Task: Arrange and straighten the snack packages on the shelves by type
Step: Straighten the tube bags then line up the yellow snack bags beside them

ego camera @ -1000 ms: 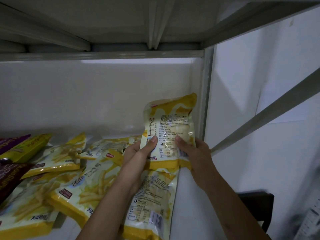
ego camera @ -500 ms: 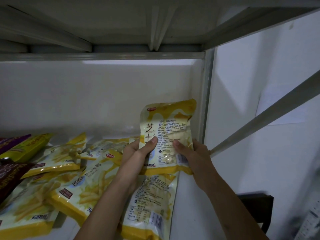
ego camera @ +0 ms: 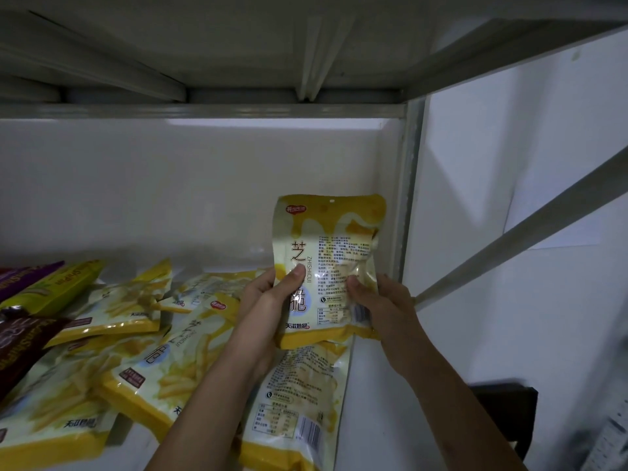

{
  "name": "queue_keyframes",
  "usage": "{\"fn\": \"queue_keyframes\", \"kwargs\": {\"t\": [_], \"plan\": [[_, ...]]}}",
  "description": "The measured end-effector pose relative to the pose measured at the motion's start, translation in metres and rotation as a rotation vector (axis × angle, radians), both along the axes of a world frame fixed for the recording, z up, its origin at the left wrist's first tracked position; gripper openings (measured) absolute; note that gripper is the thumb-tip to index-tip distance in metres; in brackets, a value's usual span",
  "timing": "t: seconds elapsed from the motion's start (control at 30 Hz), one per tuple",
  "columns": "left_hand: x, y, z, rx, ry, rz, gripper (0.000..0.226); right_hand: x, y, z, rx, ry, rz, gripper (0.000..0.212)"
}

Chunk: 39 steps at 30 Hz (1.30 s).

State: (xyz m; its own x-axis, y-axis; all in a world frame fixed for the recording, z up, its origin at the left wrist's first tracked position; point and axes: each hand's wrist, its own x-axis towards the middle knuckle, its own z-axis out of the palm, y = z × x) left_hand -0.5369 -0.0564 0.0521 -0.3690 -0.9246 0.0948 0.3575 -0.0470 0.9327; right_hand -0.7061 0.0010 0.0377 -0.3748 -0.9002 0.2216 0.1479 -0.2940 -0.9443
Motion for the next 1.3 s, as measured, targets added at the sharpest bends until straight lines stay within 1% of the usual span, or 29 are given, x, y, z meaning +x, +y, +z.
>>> {"fn": "queue_keyframes", "kwargs": {"t": [0.07,0.17,0.23,0.27,0.43,0.6,0.77,0.87,1.0,1.03,1.13,1.2,1.23,1.3], "plan": [[0.001,0.000,0.000,-0.012,-0.006,0.024,0.030,0.000,-0.002,-0.001,0.011,0.020,-0.016,0.012],[0.001,0.000,0.000,-0.027,-0.016,0.029,0.033,0.003,0.000,0.004,0.006,0.008,-0.031,0.009],[0.001,0.000,0.000,-0.020,-0.034,0.015,0.033,0.004,0.002,0.006,-0.021,0.025,-0.030,0.026],[0.000,-0.001,0.000,-0.013,-0.039,0.002,0.032,0.004,0.003,0.007,-0.035,0.025,-0.027,0.031],[0.002,-0.002,0.000,-0.034,-0.072,-0.062,0.033,0.004,0.006,0.009,-0.060,0.021,-0.026,0.032],[0.002,-0.002,-0.001,-0.066,-0.065,-0.035,0.034,0.006,0.005,0.009,-0.063,-0.004,0.004,0.040],[0.004,-0.001,0.001,-0.084,-0.052,-0.036,0.032,0.003,0.006,0.008,-0.048,-0.005,0.042,0.030],[0.002,0.000,0.002,-0.071,-0.045,-0.053,0.031,0.002,0.005,0.005,-0.042,0.010,0.031,0.034],[0.001,0.001,0.001,-0.093,-0.031,-0.008,0.026,0.002,0.003,0.003,-0.043,-0.008,0.048,0.019],[0.002,0.002,0.001,-0.104,-0.030,0.003,0.025,0.002,0.003,0.003,-0.039,-0.019,0.062,0.018],[0.003,0.002,0.001,-0.117,-0.025,0.021,0.021,0.004,0.002,0.005,-0.039,-0.029,0.077,0.026],[0.003,0.001,0.002,-0.110,-0.019,0.020,0.018,0.005,0.002,0.006,-0.055,-0.014,0.050,0.033],[0.003,0.001,0.003,-0.099,-0.011,0.012,0.017,0.005,0.002,0.006,-0.064,-0.005,0.027,0.032],[0.003,0.002,0.004,-0.079,0.006,-0.013,0.022,0.003,0.003,0.005,-0.068,0.015,-0.019,0.023]]}}
